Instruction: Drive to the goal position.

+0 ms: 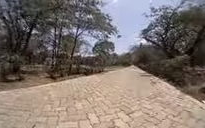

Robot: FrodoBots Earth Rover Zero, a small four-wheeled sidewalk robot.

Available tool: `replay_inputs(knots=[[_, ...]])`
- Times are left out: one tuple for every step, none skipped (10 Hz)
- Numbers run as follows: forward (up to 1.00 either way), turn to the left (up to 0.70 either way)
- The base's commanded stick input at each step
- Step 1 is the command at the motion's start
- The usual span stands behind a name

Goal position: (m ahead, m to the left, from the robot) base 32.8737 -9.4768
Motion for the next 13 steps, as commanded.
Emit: replay_inputs(knots=[[0.85,-0.29],[0.85,-0.29],[0.85,-0.29],[0.85,-0.16],[0.85,-0.02],[0.85,0.00],[0.85,0.00],[0.85,0.00],[0.85,0.00],[0.85,0.00],[0.85,0.00],[0.85,0.00],[0.85,0.00]])
